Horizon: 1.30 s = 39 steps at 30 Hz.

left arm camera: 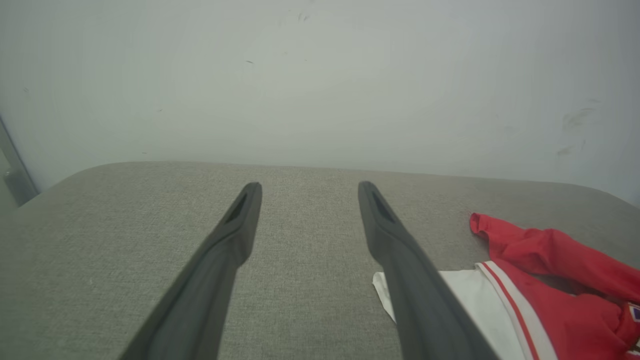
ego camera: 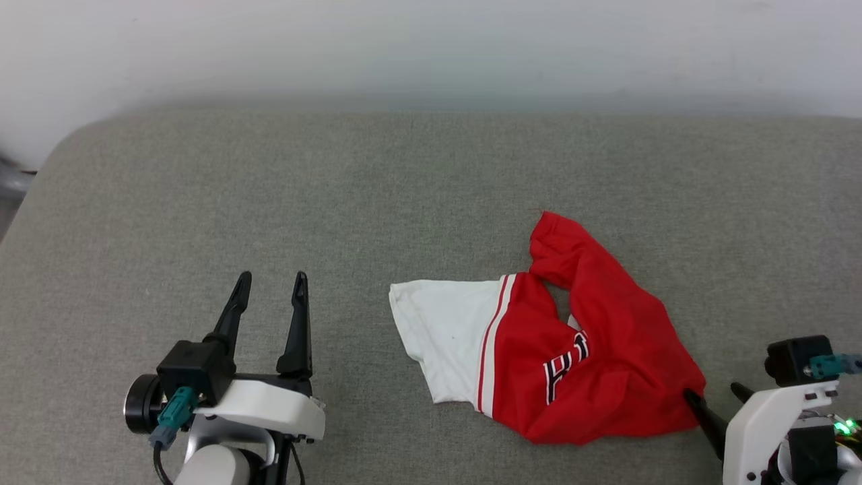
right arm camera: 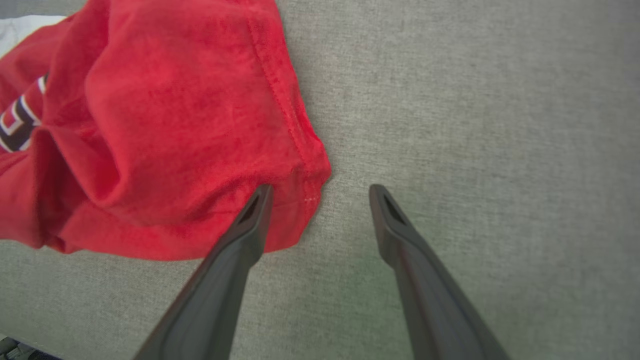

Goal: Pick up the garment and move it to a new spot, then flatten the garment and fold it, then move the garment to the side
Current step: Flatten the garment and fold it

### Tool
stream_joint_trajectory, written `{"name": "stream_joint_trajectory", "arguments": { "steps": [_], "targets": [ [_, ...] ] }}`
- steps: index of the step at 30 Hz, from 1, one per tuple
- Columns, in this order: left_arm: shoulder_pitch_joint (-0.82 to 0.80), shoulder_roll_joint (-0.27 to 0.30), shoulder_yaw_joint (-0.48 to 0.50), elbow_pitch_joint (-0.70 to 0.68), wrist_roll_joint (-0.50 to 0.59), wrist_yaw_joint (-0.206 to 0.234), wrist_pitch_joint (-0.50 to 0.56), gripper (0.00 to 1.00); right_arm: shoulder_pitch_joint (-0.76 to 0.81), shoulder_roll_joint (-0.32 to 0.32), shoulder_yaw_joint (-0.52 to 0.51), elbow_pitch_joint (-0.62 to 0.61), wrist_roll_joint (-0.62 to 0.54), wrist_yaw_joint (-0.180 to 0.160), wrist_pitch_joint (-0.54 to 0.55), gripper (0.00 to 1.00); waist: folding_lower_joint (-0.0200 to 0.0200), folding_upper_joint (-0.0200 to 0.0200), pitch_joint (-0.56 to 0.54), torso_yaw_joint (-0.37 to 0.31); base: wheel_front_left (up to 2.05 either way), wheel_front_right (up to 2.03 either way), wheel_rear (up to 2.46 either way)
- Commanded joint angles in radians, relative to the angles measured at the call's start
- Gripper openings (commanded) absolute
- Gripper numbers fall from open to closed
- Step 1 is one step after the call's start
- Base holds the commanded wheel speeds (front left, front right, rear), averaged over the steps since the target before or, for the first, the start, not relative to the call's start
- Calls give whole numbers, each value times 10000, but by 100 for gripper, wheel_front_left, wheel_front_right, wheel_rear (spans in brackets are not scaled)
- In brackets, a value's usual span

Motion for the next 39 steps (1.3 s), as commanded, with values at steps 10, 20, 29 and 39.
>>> {"name": "stream_joint_trajectory", "arguments": {
  "steps": [10,20,29,39],
  "targets": [
    [-599,-694,436,-7,474,-457,-24,100,-758,-845,1826,1774,979,-5,1144,100,0,-1,1244,598,0,0,0],
    [-430,-1024,983,165,869,-796,-24,100,-1530,-1131,1626,1372,1157,-11,335,0,0,-1,1029,294,0,0,0],
    [-303,-1078,1198,199,1110,-981,-24,100,-2402,-1138,-219,276,245,-10,-804,0,0,-1,756,-265,0,0,0],
    [98,-1144,1426,397,1137,-1061,-24,100,364,926,-3493,-156,-365,-8,-674,0,0,-1,343,-584,0,0,0]
  ]
}}
